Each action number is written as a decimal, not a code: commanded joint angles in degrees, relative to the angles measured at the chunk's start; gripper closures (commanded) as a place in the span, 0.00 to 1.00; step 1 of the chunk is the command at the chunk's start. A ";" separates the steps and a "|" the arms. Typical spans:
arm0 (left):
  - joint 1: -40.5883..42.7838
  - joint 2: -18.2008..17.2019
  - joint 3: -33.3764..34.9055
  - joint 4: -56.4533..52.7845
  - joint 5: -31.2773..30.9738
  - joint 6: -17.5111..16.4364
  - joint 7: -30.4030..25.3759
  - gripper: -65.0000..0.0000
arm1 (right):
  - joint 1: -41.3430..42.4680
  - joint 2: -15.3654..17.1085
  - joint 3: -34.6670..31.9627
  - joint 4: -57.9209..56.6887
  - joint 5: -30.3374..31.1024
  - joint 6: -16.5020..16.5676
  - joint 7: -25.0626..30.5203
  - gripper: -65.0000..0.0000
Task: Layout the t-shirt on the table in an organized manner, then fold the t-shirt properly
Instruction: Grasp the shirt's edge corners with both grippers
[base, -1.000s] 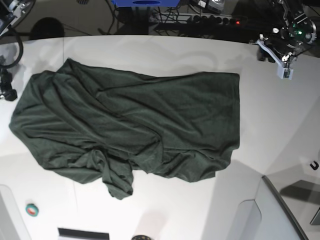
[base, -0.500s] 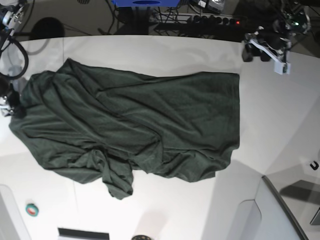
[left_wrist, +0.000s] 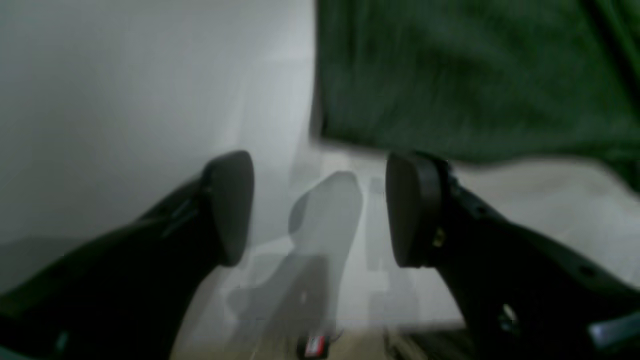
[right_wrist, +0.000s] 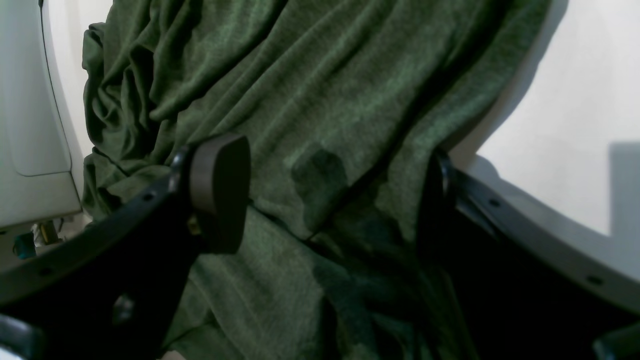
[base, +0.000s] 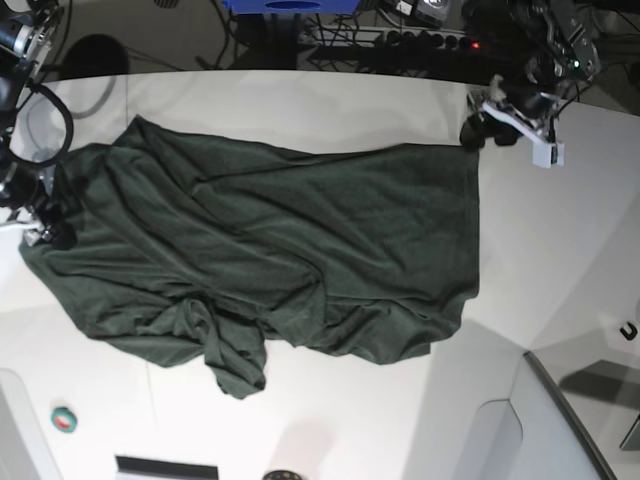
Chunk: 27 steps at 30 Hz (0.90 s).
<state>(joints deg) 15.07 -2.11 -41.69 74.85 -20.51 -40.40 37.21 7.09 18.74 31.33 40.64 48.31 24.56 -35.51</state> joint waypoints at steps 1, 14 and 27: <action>-0.35 -0.04 0.07 -1.05 1.22 0.40 1.87 0.38 | -0.28 -0.15 -0.43 -0.34 -2.82 -1.39 -3.39 0.34; -4.92 2.07 0.15 -9.40 1.22 0.40 1.87 0.38 | -0.10 -0.06 -0.43 -0.34 -2.82 -1.39 -3.31 0.55; -7.82 1.71 5.96 -11.68 1.39 0.40 1.95 1.00 | -0.37 -0.32 -0.17 -0.51 -2.82 -1.48 -3.39 0.98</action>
<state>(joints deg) 6.70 0.16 -35.66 63.13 -23.22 -42.04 35.48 6.46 17.89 31.24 39.99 47.48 24.49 -37.34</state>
